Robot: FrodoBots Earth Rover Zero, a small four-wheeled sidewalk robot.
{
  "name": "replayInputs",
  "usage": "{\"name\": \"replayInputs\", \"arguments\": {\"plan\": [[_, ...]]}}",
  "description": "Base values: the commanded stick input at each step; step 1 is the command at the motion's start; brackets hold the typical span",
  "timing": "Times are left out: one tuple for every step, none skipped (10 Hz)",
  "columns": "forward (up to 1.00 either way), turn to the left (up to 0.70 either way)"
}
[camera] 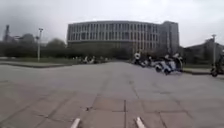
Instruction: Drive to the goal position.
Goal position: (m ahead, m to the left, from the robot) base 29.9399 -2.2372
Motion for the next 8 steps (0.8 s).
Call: {"name": "replayInputs", "arguments": {"plan": [[1.00,0.06],[1.00,0.06],[1.00,0.06],[1.00,0.06],[1.00,-0.18],[1.00,-0.34],[1.00,-0.34],[1.00,-0.34]]}}
